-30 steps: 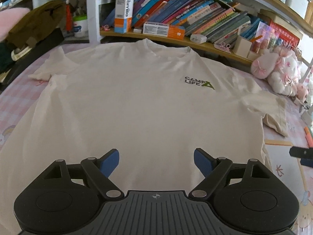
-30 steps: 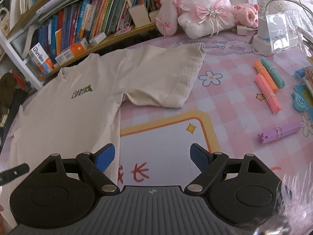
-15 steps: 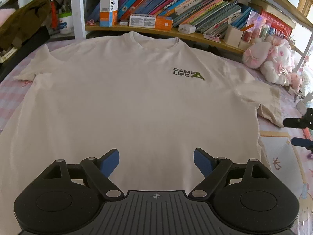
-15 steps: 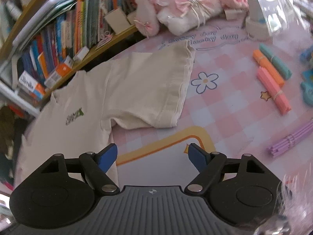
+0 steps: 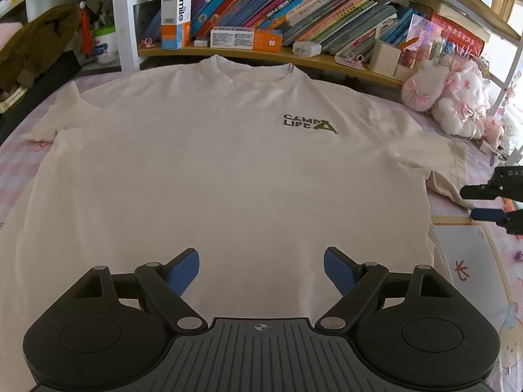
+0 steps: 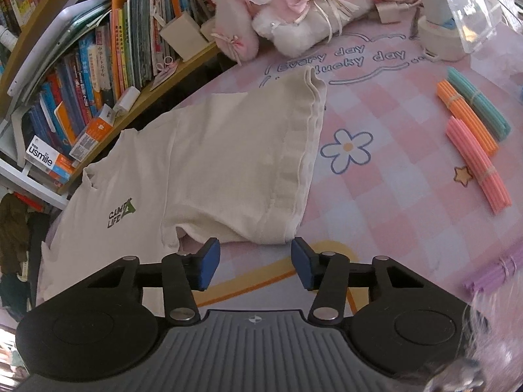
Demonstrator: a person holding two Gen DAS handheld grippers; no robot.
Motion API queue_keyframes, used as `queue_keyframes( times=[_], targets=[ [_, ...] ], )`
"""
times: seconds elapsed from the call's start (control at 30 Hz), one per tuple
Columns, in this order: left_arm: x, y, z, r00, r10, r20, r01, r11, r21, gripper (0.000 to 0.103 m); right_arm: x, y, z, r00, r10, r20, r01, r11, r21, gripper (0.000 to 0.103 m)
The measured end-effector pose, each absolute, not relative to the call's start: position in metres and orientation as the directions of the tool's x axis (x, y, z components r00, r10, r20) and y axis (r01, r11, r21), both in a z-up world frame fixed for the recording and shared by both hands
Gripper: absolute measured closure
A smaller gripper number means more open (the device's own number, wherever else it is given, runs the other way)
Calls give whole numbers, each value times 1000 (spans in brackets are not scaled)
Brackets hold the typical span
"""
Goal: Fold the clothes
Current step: 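Close the right tool on the sleeve edge, then fold the sleeve and side panel over the shirt body with the right tool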
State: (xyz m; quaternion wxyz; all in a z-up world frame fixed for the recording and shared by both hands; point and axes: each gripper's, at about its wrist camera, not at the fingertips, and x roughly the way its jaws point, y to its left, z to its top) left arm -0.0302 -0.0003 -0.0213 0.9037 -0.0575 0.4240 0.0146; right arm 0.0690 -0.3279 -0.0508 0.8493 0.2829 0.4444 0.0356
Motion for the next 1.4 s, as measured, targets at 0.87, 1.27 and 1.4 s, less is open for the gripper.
queue_keyframes(
  times=[0.87,1.27,1.4],
  targets=[
    [-22,-48,-11,653,-116,-748,195,981,19,17,81,-338,-33,651,277,-707,152,865,478,100],
    [-36,-32,-11,647,-90,-757,157,987,17,17,137,-359,-50,635,172,-753,157,926,344,70],
    [-35,-26,-10,647,-87,-758,138,990,4,17,139,-339,-50,634,126,-763,119,959,258,73]
  ],
)
